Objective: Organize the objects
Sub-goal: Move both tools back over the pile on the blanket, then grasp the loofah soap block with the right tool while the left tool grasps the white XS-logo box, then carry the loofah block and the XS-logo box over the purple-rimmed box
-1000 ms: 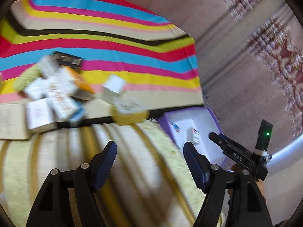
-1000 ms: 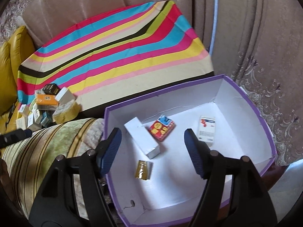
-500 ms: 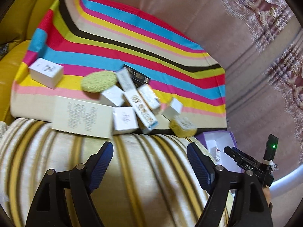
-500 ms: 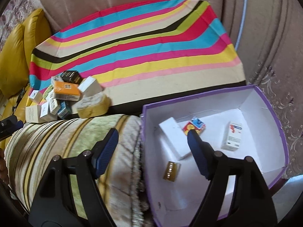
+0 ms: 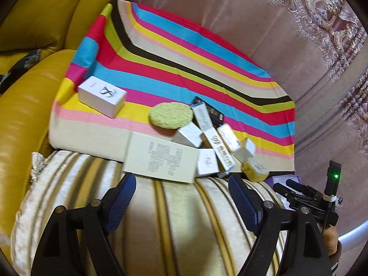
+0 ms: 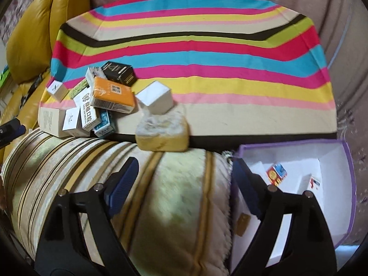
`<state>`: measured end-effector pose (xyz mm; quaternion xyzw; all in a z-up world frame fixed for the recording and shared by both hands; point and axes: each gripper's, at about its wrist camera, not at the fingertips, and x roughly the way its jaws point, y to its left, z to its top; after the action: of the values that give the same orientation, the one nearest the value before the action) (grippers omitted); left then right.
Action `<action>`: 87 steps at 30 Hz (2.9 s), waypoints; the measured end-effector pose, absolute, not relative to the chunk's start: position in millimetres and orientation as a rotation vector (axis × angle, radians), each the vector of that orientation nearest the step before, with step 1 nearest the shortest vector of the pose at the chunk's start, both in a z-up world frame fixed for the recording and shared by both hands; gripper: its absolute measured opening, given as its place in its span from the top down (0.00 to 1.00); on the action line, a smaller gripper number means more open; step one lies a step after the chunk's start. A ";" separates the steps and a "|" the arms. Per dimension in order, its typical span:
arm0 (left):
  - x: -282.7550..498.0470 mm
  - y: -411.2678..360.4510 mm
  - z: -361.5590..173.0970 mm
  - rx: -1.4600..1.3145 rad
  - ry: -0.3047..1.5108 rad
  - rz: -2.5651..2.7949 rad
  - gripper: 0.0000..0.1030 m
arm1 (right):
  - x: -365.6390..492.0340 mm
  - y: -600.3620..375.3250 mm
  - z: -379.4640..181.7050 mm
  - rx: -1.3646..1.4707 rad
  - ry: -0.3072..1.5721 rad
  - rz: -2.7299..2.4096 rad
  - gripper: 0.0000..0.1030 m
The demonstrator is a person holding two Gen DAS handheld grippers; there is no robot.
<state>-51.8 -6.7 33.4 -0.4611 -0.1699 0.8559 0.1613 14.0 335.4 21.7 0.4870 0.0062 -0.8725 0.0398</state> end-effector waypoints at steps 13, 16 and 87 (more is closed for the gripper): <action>-78.2 -40.5 28.6 -1.370 -0.377 2.506 0.18 | -27.1 299.9 -4.6 1.594 0.163 -2.564 0.16; -92.0 -46.0 31.6 -1.377 -0.325 2.536 0.16 | -34.8 298.9 -9.6 1.613 0.164 -2.556 0.16; -73.7 69.1 58.1 -1.215 -0.015 2.461 0.16 | 20.4 343.2 18.0 1.463 0.006 -2.694 0.33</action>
<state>-73.7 69.1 58.1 -0.4341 -0.0054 0.8790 0.1972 20.4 343.2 18.0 0.4767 0.0021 -0.8782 0.0379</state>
